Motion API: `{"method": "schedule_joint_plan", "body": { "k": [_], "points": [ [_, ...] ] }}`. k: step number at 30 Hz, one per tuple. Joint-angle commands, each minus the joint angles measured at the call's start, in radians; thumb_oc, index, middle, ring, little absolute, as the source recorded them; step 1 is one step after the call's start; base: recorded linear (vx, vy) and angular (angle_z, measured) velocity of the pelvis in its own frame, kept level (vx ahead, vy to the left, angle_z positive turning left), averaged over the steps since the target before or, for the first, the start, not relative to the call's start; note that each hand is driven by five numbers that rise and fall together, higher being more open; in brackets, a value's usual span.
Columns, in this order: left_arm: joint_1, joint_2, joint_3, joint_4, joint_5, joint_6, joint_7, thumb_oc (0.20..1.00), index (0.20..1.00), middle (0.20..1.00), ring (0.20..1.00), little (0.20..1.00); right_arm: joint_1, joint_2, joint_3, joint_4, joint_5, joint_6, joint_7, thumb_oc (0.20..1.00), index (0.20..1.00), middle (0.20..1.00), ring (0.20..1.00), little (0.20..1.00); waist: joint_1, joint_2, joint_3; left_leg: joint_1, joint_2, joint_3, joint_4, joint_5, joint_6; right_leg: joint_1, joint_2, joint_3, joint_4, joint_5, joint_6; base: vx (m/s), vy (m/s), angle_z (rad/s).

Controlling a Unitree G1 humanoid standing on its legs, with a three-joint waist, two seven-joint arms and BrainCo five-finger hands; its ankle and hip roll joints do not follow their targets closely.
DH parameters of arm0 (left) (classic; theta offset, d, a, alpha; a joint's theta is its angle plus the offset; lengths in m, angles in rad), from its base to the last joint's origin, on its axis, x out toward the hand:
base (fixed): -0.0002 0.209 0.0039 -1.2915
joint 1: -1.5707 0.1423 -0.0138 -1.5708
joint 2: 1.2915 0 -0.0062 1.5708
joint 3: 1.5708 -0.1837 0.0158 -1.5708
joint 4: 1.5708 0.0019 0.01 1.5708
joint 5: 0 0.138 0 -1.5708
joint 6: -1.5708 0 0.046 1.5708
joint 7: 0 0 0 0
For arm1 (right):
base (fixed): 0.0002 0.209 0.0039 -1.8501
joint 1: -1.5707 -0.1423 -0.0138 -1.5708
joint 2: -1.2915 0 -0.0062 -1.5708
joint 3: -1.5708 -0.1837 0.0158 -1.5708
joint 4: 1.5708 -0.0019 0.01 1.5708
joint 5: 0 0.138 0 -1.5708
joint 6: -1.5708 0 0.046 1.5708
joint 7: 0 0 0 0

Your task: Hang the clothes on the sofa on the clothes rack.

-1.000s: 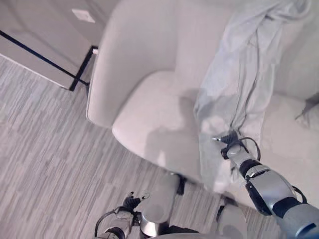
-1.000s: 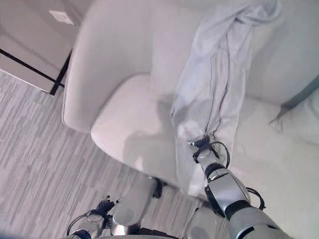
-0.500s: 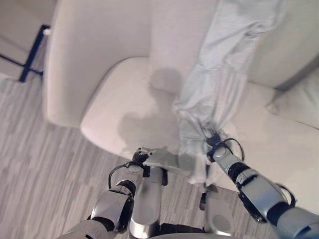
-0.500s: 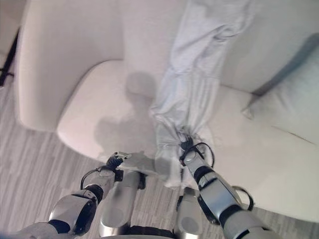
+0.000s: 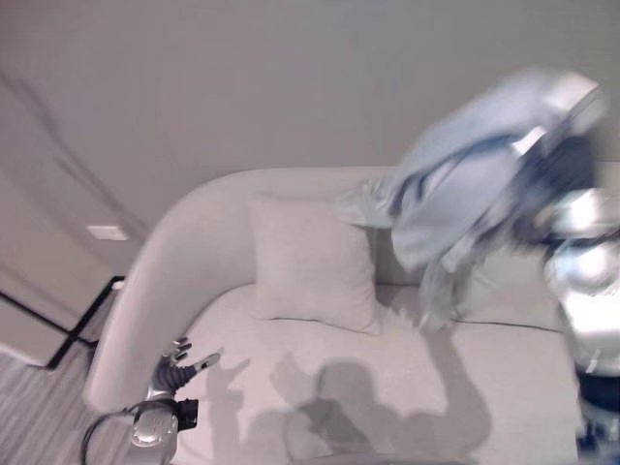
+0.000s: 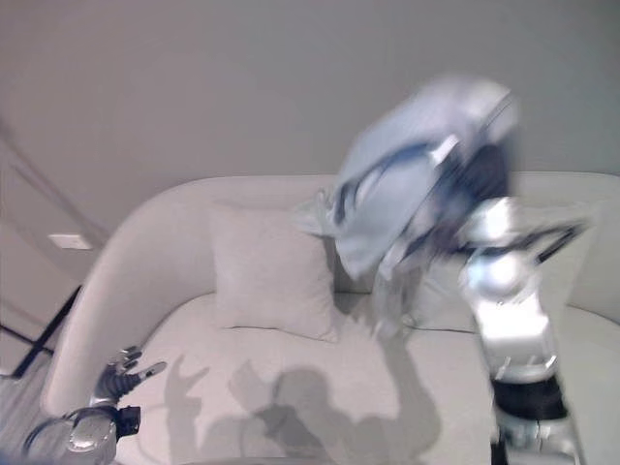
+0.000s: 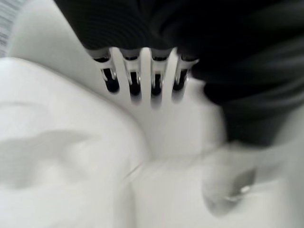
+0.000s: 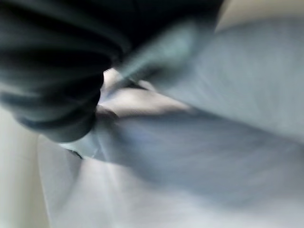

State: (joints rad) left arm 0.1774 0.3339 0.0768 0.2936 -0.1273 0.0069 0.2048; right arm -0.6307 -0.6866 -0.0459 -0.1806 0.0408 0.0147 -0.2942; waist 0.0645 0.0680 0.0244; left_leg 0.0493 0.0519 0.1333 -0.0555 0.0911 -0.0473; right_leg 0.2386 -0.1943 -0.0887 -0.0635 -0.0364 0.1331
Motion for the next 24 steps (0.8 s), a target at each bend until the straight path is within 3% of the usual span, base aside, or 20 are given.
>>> {"method": "schedule_joint_plan", "body": {
  "k": [1,2,6,8,10,17,18,21,22,24],
  "points": [
    [-0.258,0.042,-0.031,0.244,0.171,-0.134,0.1,1.0,1.0,1.0,1.0,1.0,-0.28,-0.067,0.169,0.291,0.045,-0.028,-0.097,0.2,0.2,0.2,0.2,0.2,-0.024,-0.037,0.087,-0.069,0.034,-0.047,-0.024,0.009,-0.037,-0.002,0.042,0.049,-0.02,0.077,-0.088,-0.07,-0.064,0.24],
    [-0.318,0.08,-0.064,0.262,0.214,-0.128,0.123,1.0,1.0,1.0,1.0,1.0,-0.461,-0.132,0.272,0.386,0.099,-0.027,-0.127,0.2,0.2,0.2,0.2,0.2,-0.032,-0.049,0.081,-0.071,0.034,-0.045,-0.031,0.014,-0.037,-0.004,0.048,0.053,-0.02,0.084,-0.088,-0.09,-0.022,0.16],
    [-0.359,0.084,-0.111,0.248,0.285,-0.119,0.161,1.0,1.0,1.0,1.0,1.0,-0.662,-0.141,0.413,0.449,0.15,-0.016,-0.149,0.2,0.2,0.2,0.2,0.2,-0.058,-0.05,0.084,-0.063,0.031,-0.041,-0.032,0.01,-0.036,0.007,0.055,0.058,-0.017,0.088,-0.087,-0.06,-0.027,-0.22],
    [-0.367,0.047,-0.171,0.199,0.312,-0.115,0.132,1.0,1.0,1.0,1.0,1.0,-0.681,-0.125,0.441,0.399,0.165,-0.011,-0.148,0.2,0.2,0.2,0.2,0.2,-0.067,-0.048,0.08,-0.055,0.03,-0.04,-0.032,0.008,-0.032,0.013,0.058,0.064,-0.005,0.087,-0.086,-0.05,-0.022,-0.22],
    [-0.442,-0.005,-0.26,0.266,0.306,-0.124,0.101,1.0,1.0,1.0,1.0,1.0,-0.704,-0.097,0.466,0.362,0.177,-0.017,-0.142,0.2,0.2,0.2,0.2,0.2,-0.079,-0.05,0.07,-0.05,0.028,-0.039,-0.032,0.008,-0.031,0.015,0.058,0.067,0.006,0.085,-0.086,-0.03,-0.003,0.01],
    [-0.758,-0.156,-0.533,0.201,0.252,-0.144,0.002,1.0,1.0,1.0,1.0,1.0,-0.64,0.022,0.518,0.244,0.213,-0.045,-0.099,0.2,0.2,0.2,0.2,0.2,-0.114,-0.046,0.082,-0.033,0.03,-0.041,-0.032,0.011,-0.032,0.015,0.052,0.071,0.022,0.086,-0.086,-0.01,0.004,-0.01],
    [-0.859,-0.183,-0.609,0.19,0.234,-0.15,-0.009,1.0,1.0,1.0,1.0,1.0,-0.629,0.059,0.554,0.227,0.226,-0.05,-0.08,0.2,0.2,0.2,0.2,0.2,-0.125,-0.046,0.095,-0.029,0.03,-0.039,-0.032,0.012,-0.034,0.015,0.052,0.073,0.023,0.088,-0.087,-0.01,-0.012,-0.05],
    [-0.955,-0.208,-0.669,0.215,0.214,-0.152,-0.011,1.0,1.0,1.0,1.0,1.0,-0.627,0.101,0.58,0.189,0.24,-0.057,-0.066,0.2,0.2,0.2,0.2,0.2,-0.138,-0.04,0.11,-0.023,0.03,-0.037,-0.032,0.013,-0.035,0.016,0.05,0.074,0.024,0.09,-0.09,-0.01,-0.007,-0.04],
    [-0.985,-0.231,-0.69,0.208,0.192,-0.142,-0.017,0.2,0.2,0.2,0.2,0.2,-0.617,0.124,0.587,0.158,0.234,-0.057,-0.059,0.2,0.2,0.2,0.2,0.2,-0.149,-0.033,0.122,-0.021,0.029,-0.035,-0.032,0.013,-0.035,0.014,0.047,0.077,0.026,0.093,-0.091,-0.01,0.007,-0.04],
    [-0.973,-0.252,-0.677,0.217,0.165,-0.134,-0.022,0.2,0.2,0.2,0.2,0.2,-0.616,0.121,0.584,0.143,0.22,-0.057,-0.057,0.2,0.2,0.2,0.2,0.2,-0.155,-0.025,0.126,-0.02,0.029,-0.033,-0.032,0.012,-0.035,0.012,0.047,0.079,0.027,0.093,-0.092,0.0,0.0,0.0]
  ]
}}
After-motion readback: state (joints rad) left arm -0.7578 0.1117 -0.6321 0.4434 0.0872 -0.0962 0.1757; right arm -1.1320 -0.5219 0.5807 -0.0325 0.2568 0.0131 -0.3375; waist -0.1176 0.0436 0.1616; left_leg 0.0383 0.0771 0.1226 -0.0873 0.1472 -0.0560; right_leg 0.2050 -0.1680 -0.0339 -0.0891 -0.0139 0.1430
